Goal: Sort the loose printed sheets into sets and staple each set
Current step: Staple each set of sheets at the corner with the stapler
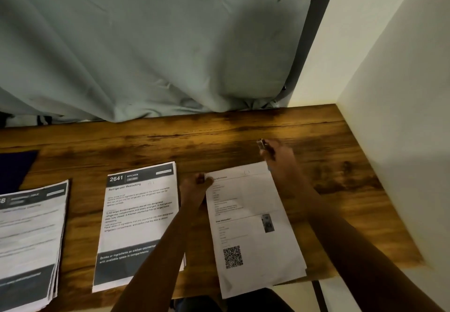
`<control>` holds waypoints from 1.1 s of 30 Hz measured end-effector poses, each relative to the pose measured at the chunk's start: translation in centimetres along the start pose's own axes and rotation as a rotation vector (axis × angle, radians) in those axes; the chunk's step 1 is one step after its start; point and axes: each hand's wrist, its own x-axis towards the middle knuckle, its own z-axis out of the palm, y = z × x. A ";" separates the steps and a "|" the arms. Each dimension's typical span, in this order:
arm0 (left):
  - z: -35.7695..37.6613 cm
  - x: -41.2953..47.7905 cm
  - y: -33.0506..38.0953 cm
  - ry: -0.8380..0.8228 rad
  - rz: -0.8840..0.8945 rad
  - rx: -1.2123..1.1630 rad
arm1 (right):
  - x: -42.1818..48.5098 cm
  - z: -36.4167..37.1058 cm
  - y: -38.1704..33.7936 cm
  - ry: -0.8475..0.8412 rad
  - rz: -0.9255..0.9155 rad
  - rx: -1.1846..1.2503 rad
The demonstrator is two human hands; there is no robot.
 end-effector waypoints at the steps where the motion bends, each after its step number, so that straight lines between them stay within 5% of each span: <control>1: 0.2 0.1 0.0 0.008 -0.005 -0.005 | -0.5 -0.5 1.6 0.011 0.014 -0.077; 8: 1.1 0.3 0.2 0.033 0.007 0.042 | -3.4 -2.5 8.9 0.002 0.364 -0.440; 18: 1.8 0.0 0.6 0.106 -0.087 -0.104 | -4.7 -2.6 9.2 -0.004 0.401 -0.541; 22: 1.7 0.1 0.5 0.078 -0.133 -0.129 | -6.0 -1.6 6.8 0.068 0.249 -0.236; 27: 1.6 -0.1 1.0 0.027 -0.189 -0.271 | -8.0 0.3 4.2 -0.157 0.365 0.174; 33: 1.5 -0.9 1.4 -0.096 -0.123 -0.318 | -8.6 1.0 5.0 -0.185 0.395 0.167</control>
